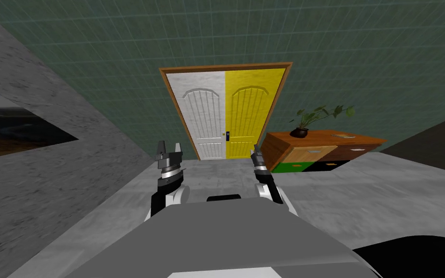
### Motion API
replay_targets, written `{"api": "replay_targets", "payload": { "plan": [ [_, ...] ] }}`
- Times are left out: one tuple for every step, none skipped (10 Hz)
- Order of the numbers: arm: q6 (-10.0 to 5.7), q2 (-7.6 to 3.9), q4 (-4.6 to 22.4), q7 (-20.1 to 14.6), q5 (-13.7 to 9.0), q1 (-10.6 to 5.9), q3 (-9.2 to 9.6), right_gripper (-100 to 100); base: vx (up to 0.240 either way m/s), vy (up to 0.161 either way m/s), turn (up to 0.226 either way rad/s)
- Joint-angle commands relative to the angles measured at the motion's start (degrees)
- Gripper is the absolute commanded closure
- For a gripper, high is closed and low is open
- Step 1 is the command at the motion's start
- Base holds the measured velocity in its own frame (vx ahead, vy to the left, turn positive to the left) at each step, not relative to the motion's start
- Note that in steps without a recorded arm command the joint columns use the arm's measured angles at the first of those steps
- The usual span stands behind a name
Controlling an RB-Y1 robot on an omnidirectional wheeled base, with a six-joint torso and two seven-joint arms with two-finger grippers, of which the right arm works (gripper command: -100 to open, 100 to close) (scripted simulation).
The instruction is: Pull the door open
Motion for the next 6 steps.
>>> {"api": "replay_targets", "payload": {
  "plan": [
    [0.51, -0.57, 1.6, -1.4, 0.6, -0.63, -0.28, -100, 0.183, 0.057, 0.006],
    [0.58, -0.91, 2.7, -2.2, 1.0, -0.93, -0.44, -100, 0.182, 0.049, 0.007],
    [0.65, -1.25, 3.9, -3.1, 1.4, -1.25, -0.60, -100, 0.188, 0.049, 0.009],
    [0.72, -1.58, 5.1, -4.0, 1.8, -1.57, -0.77, -100, 0.206, 0.040, 0.007],
    [0.76, -1.74, 5.7, -4.5, 2.1, -1.74, -0.85, -100, 0.179, 0.018, 0.003],
    [0.83, -2.06, 7.0, -5.4, 2.5, -2.08, -1.03, -100, 0.153, 0.051, 0.013]
  ]
}}
